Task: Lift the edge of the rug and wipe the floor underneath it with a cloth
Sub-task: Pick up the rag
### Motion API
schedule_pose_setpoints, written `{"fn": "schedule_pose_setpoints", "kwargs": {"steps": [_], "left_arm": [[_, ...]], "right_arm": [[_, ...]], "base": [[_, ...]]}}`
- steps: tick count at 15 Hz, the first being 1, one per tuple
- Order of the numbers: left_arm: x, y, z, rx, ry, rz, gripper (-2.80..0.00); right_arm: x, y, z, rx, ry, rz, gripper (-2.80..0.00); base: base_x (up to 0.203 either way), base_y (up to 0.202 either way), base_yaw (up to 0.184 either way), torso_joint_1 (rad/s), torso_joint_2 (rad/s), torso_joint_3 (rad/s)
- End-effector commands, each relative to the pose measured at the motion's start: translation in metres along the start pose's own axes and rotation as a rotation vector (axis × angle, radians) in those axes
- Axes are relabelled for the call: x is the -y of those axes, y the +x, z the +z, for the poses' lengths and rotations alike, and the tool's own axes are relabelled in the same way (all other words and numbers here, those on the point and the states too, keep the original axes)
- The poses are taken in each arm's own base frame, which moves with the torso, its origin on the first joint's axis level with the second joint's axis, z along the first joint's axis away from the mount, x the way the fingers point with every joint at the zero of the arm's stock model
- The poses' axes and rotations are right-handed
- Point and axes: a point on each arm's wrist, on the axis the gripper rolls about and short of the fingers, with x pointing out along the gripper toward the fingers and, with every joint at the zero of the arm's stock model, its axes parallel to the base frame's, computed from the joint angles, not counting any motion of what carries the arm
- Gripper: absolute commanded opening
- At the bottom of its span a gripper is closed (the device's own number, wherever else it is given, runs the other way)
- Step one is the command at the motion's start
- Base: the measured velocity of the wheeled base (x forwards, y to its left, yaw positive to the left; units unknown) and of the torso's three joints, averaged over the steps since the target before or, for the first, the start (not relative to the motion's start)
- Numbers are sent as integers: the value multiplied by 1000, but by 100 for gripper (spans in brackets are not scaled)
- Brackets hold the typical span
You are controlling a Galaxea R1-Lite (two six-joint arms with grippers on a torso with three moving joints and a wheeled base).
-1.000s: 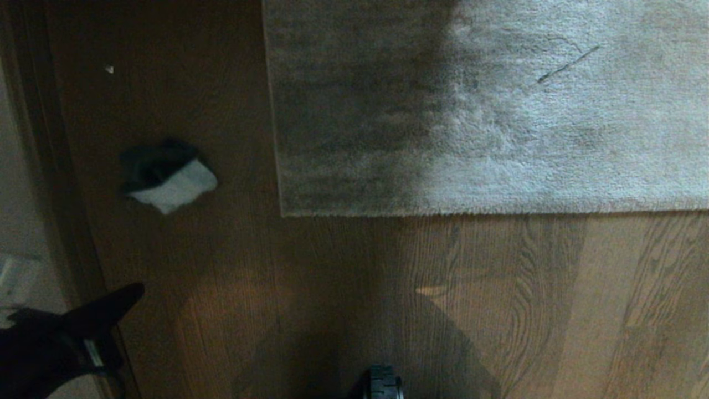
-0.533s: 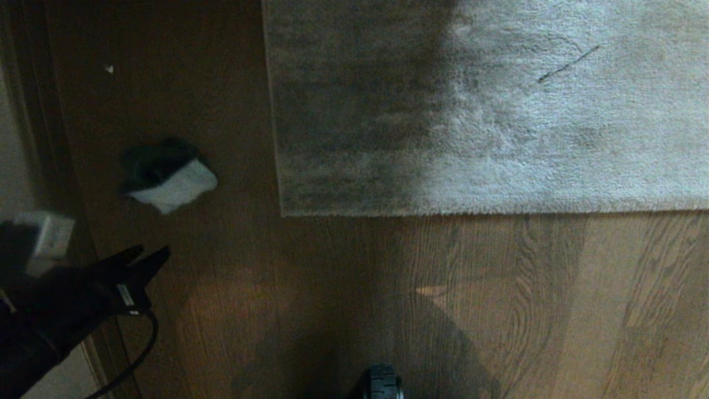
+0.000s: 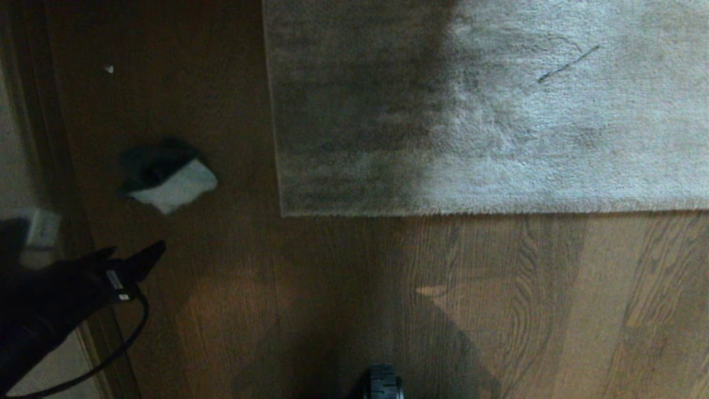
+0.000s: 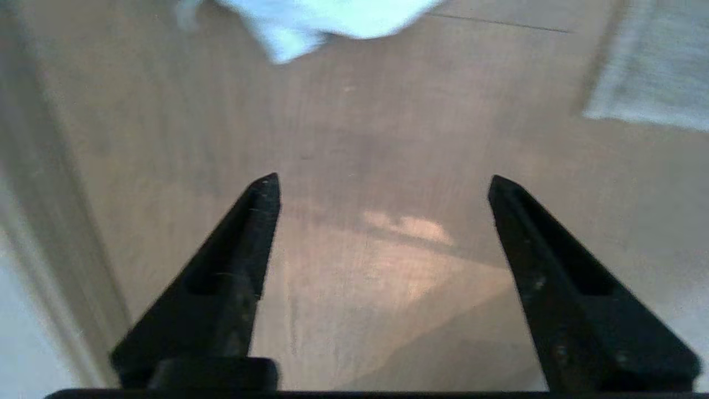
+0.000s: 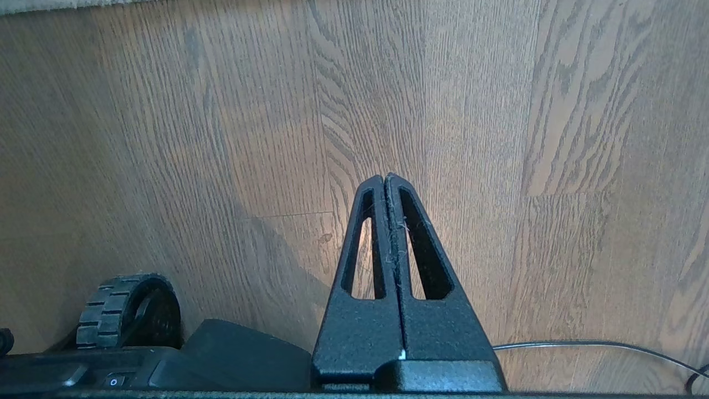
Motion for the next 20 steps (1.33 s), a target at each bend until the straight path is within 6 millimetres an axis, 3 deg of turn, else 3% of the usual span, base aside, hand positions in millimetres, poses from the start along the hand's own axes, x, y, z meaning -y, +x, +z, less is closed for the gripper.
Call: {"fn": "schedule_pose_setpoints", "kwargs": {"steps": [1,9,14,20], "left_arm": [[-3,5,2,2,-22,16,0],[-4,19,2,-9,-52,76,0],[-2,35,15,31,-74,73,0],[15,66,39,103,-86,22,0]], "right_arm": [[0,0,0,1,0,0,-280],[0,0,0,1,0,0,-280],[0,0,0,1,0,0,-280],[0,0,0,0,0,0,-280]], "base": [[0,0,0,0,0,0],[0,0,0,0,0,0],[0,0,0,0,0,0],[0,0,0,0,0,0]]}}
